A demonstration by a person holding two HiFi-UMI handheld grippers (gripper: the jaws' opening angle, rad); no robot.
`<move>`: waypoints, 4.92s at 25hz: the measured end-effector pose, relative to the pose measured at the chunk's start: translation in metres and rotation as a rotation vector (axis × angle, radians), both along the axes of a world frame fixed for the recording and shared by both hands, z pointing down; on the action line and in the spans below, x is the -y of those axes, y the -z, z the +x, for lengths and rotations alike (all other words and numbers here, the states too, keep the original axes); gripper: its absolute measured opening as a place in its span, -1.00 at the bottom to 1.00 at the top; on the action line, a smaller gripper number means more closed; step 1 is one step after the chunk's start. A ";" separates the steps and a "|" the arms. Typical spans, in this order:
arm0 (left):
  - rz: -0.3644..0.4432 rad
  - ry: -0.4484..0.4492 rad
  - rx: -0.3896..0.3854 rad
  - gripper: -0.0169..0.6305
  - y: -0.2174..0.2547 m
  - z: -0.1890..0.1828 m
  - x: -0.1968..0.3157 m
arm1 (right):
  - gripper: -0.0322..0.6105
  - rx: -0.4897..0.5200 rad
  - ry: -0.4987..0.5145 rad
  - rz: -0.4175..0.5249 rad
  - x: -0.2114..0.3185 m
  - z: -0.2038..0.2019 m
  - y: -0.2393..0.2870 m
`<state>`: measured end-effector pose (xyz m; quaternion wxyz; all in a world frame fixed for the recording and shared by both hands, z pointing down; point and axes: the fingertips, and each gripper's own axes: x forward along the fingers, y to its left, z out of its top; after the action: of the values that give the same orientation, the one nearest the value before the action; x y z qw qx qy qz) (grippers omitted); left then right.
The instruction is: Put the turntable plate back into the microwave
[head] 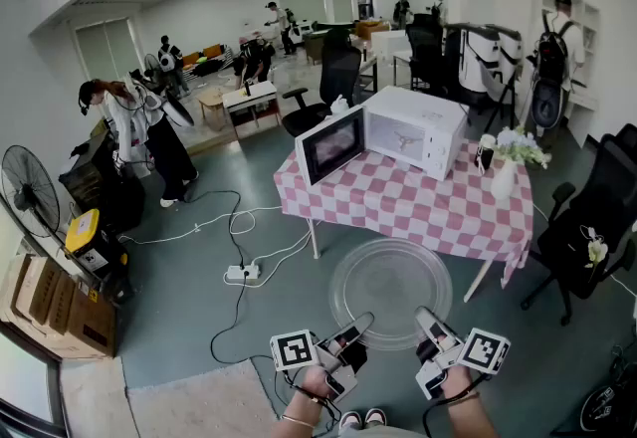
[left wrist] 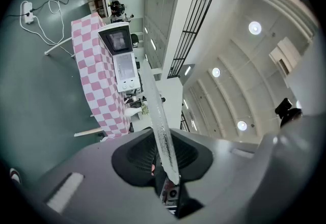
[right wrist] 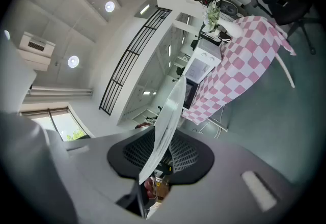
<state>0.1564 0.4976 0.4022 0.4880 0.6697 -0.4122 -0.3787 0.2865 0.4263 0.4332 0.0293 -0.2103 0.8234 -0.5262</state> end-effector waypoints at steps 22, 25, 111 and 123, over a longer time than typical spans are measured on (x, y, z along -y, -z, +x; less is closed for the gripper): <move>0.004 0.023 0.007 -0.78 -0.006 0.015 0.021 | -0.61 0.079 0.073 0.056 0.018 -0.012 0.030; 0.000 0.025 0.011 -0.78 -0.007 0.018 0.029 | -0.61 0.041 0.050 0.012 0.027 -0.005 0.019; -0.109 -0.044 0.033 -0.78 -0.049 -0.290 0.555 | -0.61 0.036 0.034 -0.095 0.547 -0.316 -0.016; -0.094 -0.091 -0.060 -0.81 -0.059 -0.305 0.579 | -0.61 -0.022 -0.046 -0.135 0.563 -0.325 -0.028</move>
<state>-0.1488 -0.0812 0.4613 0.5478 0.6523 -0.3840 -0.3563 -0.0387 -0.1370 0.4617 0.0180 -0.2366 0.7814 -0.5771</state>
